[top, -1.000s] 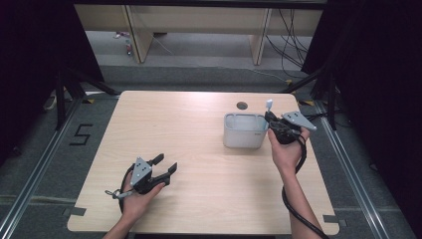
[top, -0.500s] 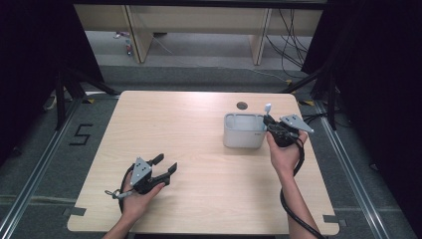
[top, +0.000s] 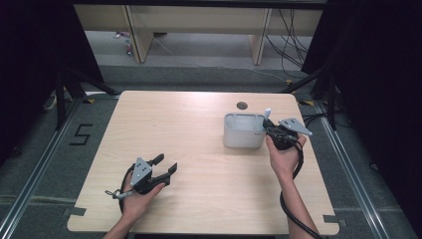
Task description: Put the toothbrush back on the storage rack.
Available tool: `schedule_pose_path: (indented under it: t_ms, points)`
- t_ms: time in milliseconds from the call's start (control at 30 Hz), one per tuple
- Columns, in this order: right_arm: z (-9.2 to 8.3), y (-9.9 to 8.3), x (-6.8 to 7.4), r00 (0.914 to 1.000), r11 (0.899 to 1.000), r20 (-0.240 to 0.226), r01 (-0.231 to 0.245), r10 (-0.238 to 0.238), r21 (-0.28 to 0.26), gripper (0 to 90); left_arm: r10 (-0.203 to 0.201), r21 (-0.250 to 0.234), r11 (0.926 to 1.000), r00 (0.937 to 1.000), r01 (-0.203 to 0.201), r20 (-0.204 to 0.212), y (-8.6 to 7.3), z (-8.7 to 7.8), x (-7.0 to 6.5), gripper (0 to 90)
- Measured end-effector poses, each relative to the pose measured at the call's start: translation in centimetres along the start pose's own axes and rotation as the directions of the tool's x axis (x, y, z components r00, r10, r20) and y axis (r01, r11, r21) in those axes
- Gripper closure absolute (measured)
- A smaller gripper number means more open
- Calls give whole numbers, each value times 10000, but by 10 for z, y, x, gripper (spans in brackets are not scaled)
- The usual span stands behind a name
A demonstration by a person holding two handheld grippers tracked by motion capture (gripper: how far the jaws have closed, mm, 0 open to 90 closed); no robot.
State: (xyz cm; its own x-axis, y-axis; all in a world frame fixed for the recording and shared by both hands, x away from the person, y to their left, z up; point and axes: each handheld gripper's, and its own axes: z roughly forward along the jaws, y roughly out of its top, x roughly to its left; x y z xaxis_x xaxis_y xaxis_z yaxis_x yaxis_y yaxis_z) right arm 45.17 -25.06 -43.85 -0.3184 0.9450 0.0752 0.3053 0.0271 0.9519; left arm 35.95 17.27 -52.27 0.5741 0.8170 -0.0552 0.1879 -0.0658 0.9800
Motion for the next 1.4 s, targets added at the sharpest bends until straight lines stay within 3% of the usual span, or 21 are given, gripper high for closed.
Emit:
schedule_pose_path:
  t_ms: [33, 67, 133, 200, 233, 267, 400, 467, 700, 800, 867, 1133, 1400]
  points:
    - [1, -1, 0, 10000, 10000, 11, 22, -22, -25, 857, -14, 2, 10000, 10000, 14, 1, 0, 0, 0, 362]
    - [0, -1, 1, 9996, 9996, 24, -277, 277, 19, 857, -17, 11, 10000, 10000, 17, -7, 0, 0, 0, 362]
    - [2, -3, -2, 9999, 9999, 55, 112, -111, -90, 857, -16, -10, 10000, 10000, 16, 2, 0, 0, 0, 362]
    - [2, -4, 0, 9999, 9999, 8, -109, 109, -6, 857, 9, -5, 10000, 10000, -9, -4, 0, 0, 0, 362]
    - [2, -4, -2, 9999, 9998, 28, 170, -170, 77, 857, -12, 1, 10000, 10000, 12, -5, 0, 0, 0, 362]
    - [3, -5, 0, 9999, 9999, -85, -138, 139, 95, 857, -34, -1, 10000, 10000, 34, -5, 0, 0, 0, 362]
    - [4, -8, -1, 10000, 10000, 5, 23, -23, 51, 857, -30, 2, 10000, 10000, 30, -3, 0, 0, 0, 363]
    - [5, -10, 1, 9997, 9997, 22, -252, 252, 76, 857, -29, 1, 10000, 10000, 29, -2, 0, 0, 0, 362]
    - [5, -10, 0, 9999, 9999, 56, -107, 107, 53, 856, -26, -4, 10000, 10000, 26, 33, 0, 0, 0, 364]
    - [4, -11, 1, 9992, 9992, 81, -388, 387, 110, 853, -30, 5, 10000, 10000, 30, 26, 0, 0, 0, 364]
    - [4, -10, -1, 9998, 9997, 61, -166, 165, 159, 849, -31, 3, 10000, 10000, 31, 26, 0, 0, 0, 364]
    - [3, -12, -2, 9990, 9997, 388, -227, 225, 48, 736, -43, 10, 10000, 10000, 43, 28, 0, 0, 0, 363]
    - [-4, -9, -2, 9975, 9988, 666, -215, 244, -445, 610, -71, -16, 10000, 10000, 72, 26, 0, 0, 0, 364]
